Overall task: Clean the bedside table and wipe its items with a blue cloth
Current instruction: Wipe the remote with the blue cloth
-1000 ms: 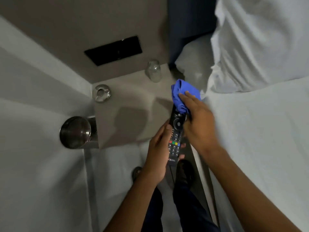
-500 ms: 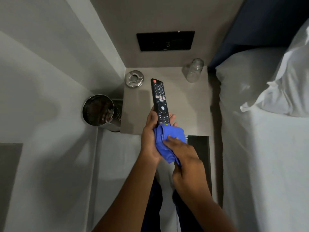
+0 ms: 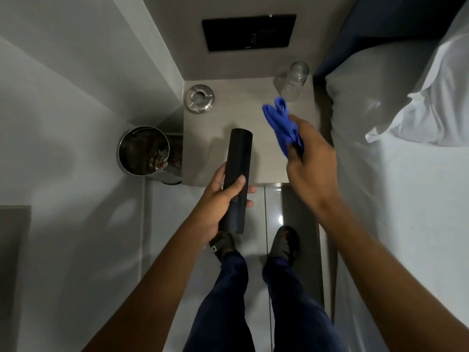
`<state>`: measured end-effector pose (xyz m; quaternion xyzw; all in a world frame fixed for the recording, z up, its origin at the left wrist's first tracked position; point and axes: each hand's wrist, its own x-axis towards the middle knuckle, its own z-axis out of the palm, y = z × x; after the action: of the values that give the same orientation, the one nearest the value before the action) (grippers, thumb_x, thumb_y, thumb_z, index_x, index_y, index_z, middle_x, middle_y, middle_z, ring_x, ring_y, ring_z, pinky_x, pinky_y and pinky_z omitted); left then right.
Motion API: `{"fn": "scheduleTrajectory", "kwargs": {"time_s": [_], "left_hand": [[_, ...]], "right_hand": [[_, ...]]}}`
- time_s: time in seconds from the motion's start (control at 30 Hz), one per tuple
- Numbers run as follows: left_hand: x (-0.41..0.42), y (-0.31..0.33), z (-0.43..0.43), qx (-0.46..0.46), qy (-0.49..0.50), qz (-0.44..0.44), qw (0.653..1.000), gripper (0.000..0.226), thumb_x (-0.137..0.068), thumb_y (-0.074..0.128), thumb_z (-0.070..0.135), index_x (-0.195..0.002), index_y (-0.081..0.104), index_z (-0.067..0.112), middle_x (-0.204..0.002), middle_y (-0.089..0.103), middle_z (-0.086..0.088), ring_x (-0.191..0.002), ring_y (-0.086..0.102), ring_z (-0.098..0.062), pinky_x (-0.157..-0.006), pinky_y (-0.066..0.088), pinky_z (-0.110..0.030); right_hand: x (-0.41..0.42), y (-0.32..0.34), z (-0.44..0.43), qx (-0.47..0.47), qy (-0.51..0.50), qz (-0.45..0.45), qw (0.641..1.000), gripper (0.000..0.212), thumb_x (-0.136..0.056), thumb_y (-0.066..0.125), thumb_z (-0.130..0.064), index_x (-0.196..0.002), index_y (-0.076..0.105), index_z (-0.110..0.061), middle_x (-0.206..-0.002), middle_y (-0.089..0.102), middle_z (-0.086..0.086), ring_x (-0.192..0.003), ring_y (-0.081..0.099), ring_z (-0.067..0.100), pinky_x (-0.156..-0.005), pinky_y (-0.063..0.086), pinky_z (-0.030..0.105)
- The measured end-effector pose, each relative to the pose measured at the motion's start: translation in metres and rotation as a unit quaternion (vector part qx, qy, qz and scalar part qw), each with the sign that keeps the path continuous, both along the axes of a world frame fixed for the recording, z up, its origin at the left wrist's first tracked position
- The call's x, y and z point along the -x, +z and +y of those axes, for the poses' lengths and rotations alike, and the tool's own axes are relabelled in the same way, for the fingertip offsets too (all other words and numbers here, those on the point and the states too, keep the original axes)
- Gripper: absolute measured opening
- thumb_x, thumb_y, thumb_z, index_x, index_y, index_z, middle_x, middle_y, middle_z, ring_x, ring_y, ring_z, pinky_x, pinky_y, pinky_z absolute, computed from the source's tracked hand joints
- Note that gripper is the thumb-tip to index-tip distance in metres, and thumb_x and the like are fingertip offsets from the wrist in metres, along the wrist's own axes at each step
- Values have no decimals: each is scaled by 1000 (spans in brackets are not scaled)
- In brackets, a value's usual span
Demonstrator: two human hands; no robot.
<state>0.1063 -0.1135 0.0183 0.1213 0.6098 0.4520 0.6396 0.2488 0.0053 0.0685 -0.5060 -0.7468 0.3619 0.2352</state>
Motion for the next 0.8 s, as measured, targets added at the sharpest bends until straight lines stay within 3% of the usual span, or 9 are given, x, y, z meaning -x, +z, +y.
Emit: {"fn": "scheduleTrajectory", "kwargs": {"time_s": [0.1,0.17,0.27,0.33,0.43,0.53,0.7,0.8], "left_hand": [[1,4,-2,-14,34,-107,994,44,-101,40,42,-143,41,32,-118,69,-13,-97,69,-22,-79,55,-31],[2,4,1,-35,57,-139,988,44,-102,37,39,-144,42,29,-120,65,-13,-98,67,-19,-75,55,-28],[4,-3,12,-79,83,-119,986,42,-103,37,34,-145,41,30,-134,59,-6,-116,60,-23,-92,51,-35],[10,-11,18,-92,138,-126,978,40,-104,37,29,-144,42,27,-141,55,-8,-128,55,-25,-105,45,-39],[25,-25,24,-81,231,-144,959,40,-104,39,20,-143,46,24,-126,64,-14,-111,66,-26,-92,55,-36],[41,-33,29,-70,282,-151,945,41,-103,42,25,-143,44,24,-96,66,-3,-82,67,-18,-70,59,-31],[49,-44,41,1,267,-74,961,46,-99,52,28,-142,44,17,-96,57,-1,-78,60,-13,-58,55,-26],[42,-41,49,57,247,-38,967,43,-91,65,19,-132,55,13,-100,65,-1,-85,64,-13,-64,53,-25]], "right_hand": [[23,-9,17,-47,14,-27,998,54,-86,50,7,-137,48,-11,-138,54,12,-122,54,27,-102,47,40],[40,-18,17,-34,49,-48,997,55,-86,48,5,-138,48,-13,-144,49,12,-129,49,28,-105,44,45],[58,-28,-3,4,82,-45,996,56,-84,45,3,-137,50,-15,-145,49,10,-130,49,28,-104,44,49],[65,-30,-24,8,99,-34,995,51,-84,47,3,-132,53,-14,-136,57,10,-118,58,30,-93,50,50],[70,-33,-54,38,124,-22,991,52,-83,49,5,-131,54,-14,-128,61,10,-104,63,31,-84,54,49],[71,-40,-73,78,110,-12,991,53,-83,49,4,-131,52,-17,-124,62,8,-99,63,27,-82,55,46],[56,-51,-85,146,90,-29,985,45,-89,49,-5,-129,52,-25,-100,66,4,-77,59,17,-69,54,36],[43,-49,-72,162,62,-23,985,35,-90,46,-6,-117,57,-26,-85,65,-2,-71,60,16,-63,50,33]]}}
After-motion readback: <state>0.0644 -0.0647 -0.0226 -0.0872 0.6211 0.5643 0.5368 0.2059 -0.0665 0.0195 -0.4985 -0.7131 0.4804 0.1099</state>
